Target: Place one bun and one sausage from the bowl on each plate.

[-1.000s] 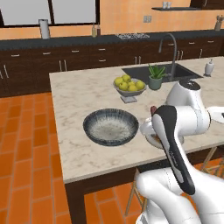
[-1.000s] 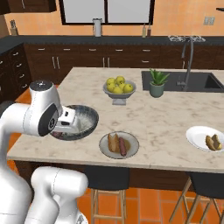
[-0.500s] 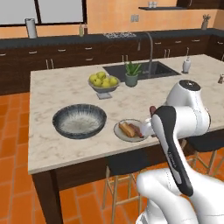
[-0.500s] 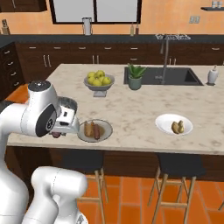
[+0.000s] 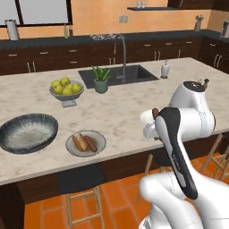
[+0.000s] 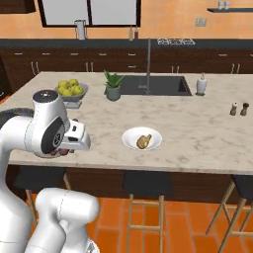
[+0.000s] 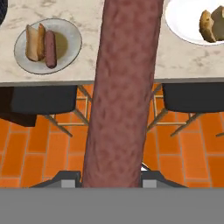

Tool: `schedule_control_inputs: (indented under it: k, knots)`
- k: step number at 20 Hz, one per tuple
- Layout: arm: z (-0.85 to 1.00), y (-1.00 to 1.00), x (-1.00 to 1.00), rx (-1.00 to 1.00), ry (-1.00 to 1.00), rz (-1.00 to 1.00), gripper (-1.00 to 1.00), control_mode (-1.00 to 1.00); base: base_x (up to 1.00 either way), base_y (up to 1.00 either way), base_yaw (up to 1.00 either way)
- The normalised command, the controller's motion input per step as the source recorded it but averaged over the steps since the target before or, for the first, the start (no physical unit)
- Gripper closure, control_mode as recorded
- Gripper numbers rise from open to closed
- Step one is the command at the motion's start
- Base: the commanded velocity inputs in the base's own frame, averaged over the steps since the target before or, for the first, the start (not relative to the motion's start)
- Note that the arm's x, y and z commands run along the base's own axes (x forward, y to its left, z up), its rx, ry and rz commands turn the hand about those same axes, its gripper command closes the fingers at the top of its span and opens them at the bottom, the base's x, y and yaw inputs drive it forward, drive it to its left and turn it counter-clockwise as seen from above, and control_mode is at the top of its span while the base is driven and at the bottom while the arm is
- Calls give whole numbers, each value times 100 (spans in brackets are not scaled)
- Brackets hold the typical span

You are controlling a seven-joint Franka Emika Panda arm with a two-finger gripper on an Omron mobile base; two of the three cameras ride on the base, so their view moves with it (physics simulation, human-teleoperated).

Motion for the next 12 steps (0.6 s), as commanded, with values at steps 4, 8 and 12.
schedule_control_inputs:
  k: [4,8,12]
  knots:
    - [0,0,0,0,0,0,100,100,0,-87,0]
    - [0,0,0,0,0,0,100,100,19,-61,4]
    - [0,0,0,0,0,0,100,100,27,-34,14]
